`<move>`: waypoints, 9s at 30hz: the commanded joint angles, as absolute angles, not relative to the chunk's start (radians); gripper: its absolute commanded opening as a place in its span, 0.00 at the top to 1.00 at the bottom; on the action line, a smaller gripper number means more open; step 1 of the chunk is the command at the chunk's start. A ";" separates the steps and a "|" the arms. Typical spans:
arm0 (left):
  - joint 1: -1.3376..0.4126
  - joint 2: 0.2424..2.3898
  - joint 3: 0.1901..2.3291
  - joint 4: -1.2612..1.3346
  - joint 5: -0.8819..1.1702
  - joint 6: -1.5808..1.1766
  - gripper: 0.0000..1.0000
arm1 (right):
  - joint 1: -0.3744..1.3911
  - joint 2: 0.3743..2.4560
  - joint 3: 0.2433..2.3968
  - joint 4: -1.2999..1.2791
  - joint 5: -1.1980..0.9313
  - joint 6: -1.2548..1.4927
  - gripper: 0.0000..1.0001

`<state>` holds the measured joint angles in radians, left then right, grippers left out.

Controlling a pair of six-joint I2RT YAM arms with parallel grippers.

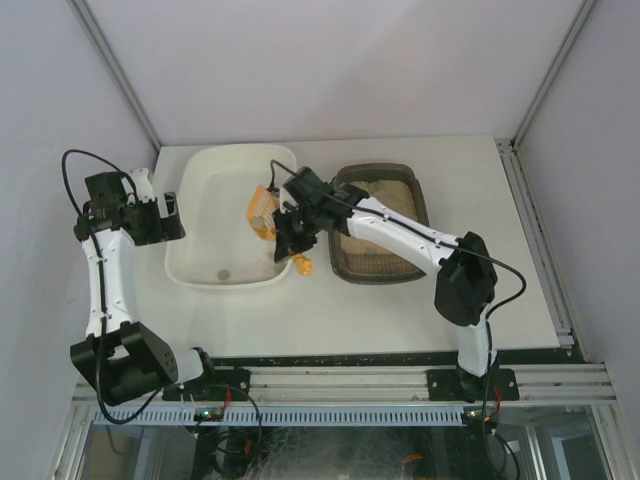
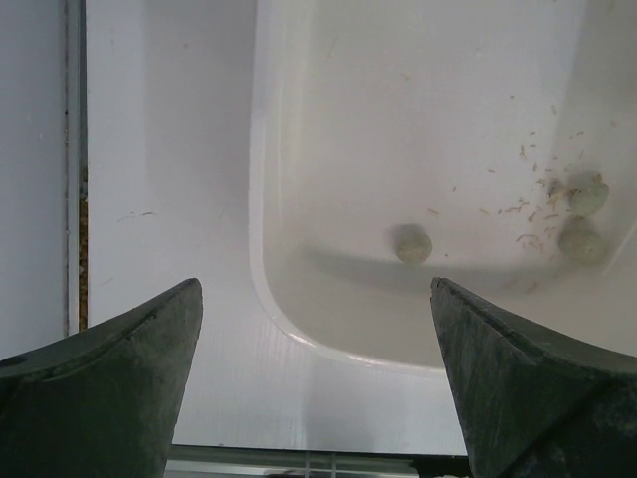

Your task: Clean the litter box

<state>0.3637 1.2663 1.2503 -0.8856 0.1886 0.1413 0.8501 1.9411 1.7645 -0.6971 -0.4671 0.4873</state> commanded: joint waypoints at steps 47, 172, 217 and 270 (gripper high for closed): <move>-0.208 1.854 2.065 -0.817 0.297 0.018 0.00 | 0.381 1.463 1.360 -0.945 -0.246 0.399 1.00; -0.328 1.657 1.508 -0.542 0.187 -0.047 0.00 | 0.176 1.667 0.624 0.646 -1.123 0.971 1.00; -0.326 1.608 1.467 -0.547 0.213 0.000 0.00 | 0.259 1.597 0.729 0.400 -1.055 0.821 1.00; 0.507 1.510 1.537 -0.968 0.457 0.210 0.00 | 1.204 2.031 1.920 -0.798 0.857 -0.139 1.00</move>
<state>0.5255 1.5066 1.4475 -0.9451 0.3325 0.1471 1.2297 2.1738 1.8477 -0.7948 0.9089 -0.2062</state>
